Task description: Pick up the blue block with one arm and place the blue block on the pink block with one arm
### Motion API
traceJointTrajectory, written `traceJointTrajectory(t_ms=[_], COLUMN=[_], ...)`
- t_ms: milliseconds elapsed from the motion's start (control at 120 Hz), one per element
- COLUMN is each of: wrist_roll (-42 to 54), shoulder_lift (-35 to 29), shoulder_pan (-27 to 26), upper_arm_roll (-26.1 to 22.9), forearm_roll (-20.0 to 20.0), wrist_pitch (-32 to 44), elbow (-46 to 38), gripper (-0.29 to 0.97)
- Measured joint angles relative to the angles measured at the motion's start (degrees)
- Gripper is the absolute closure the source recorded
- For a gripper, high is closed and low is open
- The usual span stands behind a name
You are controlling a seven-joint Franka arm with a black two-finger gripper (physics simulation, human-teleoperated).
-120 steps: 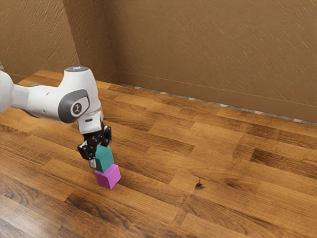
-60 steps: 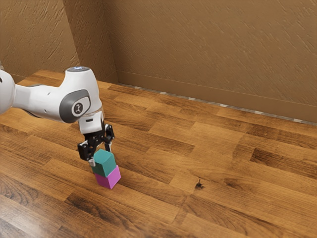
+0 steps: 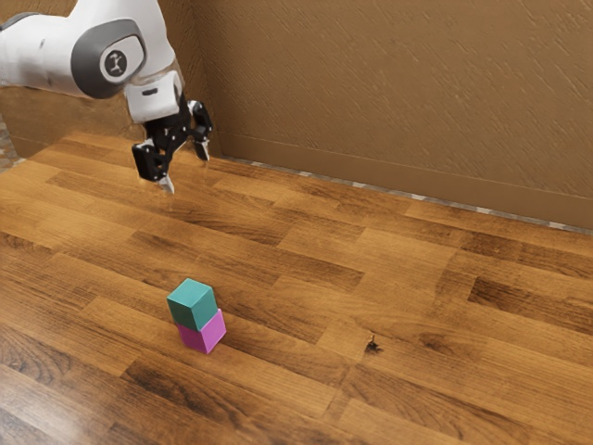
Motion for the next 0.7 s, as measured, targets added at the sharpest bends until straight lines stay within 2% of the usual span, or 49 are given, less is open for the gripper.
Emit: traceJointTrajectory(t_ms=[42, 83, 175, 383, 700], wrist_roll=[-2.0, -3.9, -8.3, -16.3, -24.2], shoulder_lift=[3.0, 4.2, 5.2, 5.3, 5.3], shoulder_pan=[-3.2, -5.8, -5.8, -7.1, -6.8], upper_arm_roll=[3.2, 6.6, 9.9, 10.2, 10.3], forearm_roll=[1.5, 2.5, 3.8, 3.8, 3.1], wrist_pitch=[-5.2, -9.5, -16.1, -23.4, -26.6], elbow=[7.9, 11.9, 16.4, 17.5, 17.5], gripper=[0.01, 0.0, 0.0, 0.0, 0.0])
